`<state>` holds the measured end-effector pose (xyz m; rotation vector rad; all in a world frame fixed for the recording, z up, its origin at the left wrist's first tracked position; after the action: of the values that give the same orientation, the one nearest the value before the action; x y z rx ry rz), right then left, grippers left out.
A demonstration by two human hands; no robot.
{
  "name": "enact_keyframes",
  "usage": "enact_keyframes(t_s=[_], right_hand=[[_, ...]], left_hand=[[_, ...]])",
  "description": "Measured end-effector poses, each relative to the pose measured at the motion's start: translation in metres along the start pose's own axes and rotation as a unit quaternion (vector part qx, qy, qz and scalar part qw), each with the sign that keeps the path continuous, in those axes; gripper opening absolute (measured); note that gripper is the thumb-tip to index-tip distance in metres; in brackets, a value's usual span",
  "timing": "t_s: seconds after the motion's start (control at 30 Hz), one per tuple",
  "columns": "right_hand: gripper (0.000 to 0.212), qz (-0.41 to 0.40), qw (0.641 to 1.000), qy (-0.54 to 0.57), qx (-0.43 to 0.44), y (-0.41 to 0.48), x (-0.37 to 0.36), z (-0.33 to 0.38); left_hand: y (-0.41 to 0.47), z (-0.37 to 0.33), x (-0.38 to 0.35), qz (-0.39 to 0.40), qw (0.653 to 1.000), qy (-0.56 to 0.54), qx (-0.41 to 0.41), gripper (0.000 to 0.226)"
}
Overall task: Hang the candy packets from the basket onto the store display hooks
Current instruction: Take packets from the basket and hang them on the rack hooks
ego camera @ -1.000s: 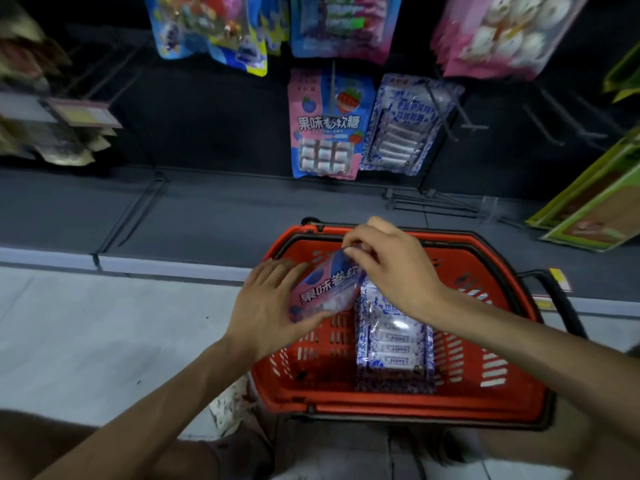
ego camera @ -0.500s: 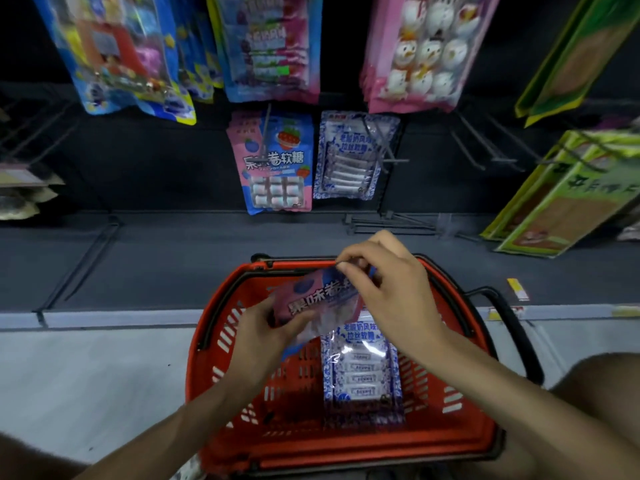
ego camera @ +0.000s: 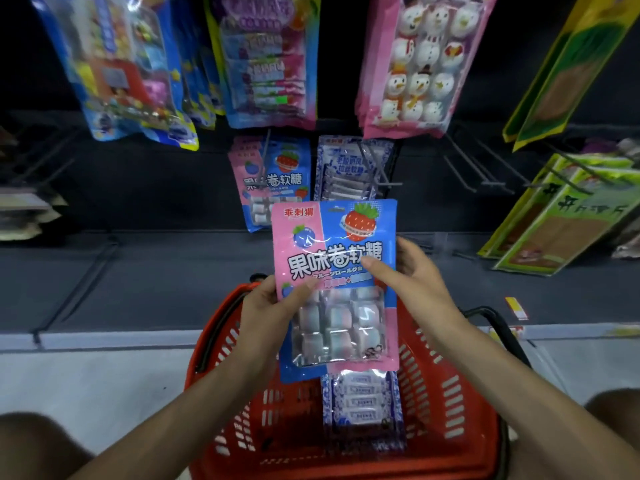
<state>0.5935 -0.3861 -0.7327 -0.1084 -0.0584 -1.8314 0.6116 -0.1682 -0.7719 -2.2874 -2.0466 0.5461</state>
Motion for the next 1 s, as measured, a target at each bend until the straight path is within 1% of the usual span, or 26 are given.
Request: enact_keyframes(t_s=[0.03, 0.07, 0.13, 0.2, 0.3, 0.37, 0.5, 0.57, 0.67, 0.8, 1.0], right_hand=[[0.036, 0.021, 0.999, 0.031, -0.003, 0.004, -0.006, 0.004], [0.027, 0.036, 0.999, 0.039, 0.004, 0.008, -0.012, 0.008], [0.02, 0.049, 0.997, 0.05, 0.013, 0.016, -0.025, 0.01], [0.019, 0.041, 0.997, 0.07, 0.0, 0.023, -0.04, 0.008], [0.02, 0.032, 0.996, 0.08, -0.026, 0.029, -0.065, 0.003], [0.022, 0.031, 0.995, 0.084, -0.032, 0.034, -0.08, 0.002], [0.022, 0.022, 0.996, 0.076, -0.037, 0.044, -0.102, -0.003], [0.02, 0.019, 0.996, 0.075, -0.037, 0.049, -0.11, -0.005], [0.019, 0.013, 0.997, 0.073, -0.033, 0.057, -0.118, -0.003], [0.019, 0.005, 0.996, 0.087, -0.031, 0.068, -0.126, -0.001], [0.022, 0.001, 0.994, 0.105, -0.036, 0.073, -0.13, -0.004]], left_hand=[[0.002, -0.004, 0.002, -0.003, 1.0, 0.0, 0.004, 0.024], [0.004, -0.008, 0.006, -0.009, 1.0, 0.001, 0.005, 0.024], [0.008, -0.015, 0.014, -0.027, 1.0, 0.004, 0.003, 0.022], [0.013, -0.017, 0.024, -0.054, 0.998, 0.026, -0.006, 0.024], [0.018, -0.014, 0.04, -0.108, 0.994, 0.026, 0.0, 0.037], [0.019, -0.011, 0.048, -0.129, 0.992, 0.008, 0.012, 0.035], [0.024, -0.011, 0.059, -0.141, 0.99, -0.01, 0.017, 0.026], [0.03, -0.013, 0.065, -0.15, 0.989, -0.007, 0.015, 0.025], [0.04, -0.018, 0.071, -0.163, 0.987, 0.005, -0.001, 0.023], [0.048, -0.024, 0.073, -0.161, 0.987, 0.011, -0.025, 0.018], [0.053, -0.025, 0.078, -0.154, 0.988, 0.008, -0.022, 0.021]])
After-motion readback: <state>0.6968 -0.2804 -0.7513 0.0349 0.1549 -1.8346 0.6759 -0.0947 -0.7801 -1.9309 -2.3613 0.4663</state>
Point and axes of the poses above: each hand's wrist, its own y-axis towards the middle knuckle, its own x-axis out of the back of the hand, z = x × y, the point moved 3 cm from there along y, towards the middle knuckle, and after that the axes turned 3 degrees about x, right-handed, at the moved point
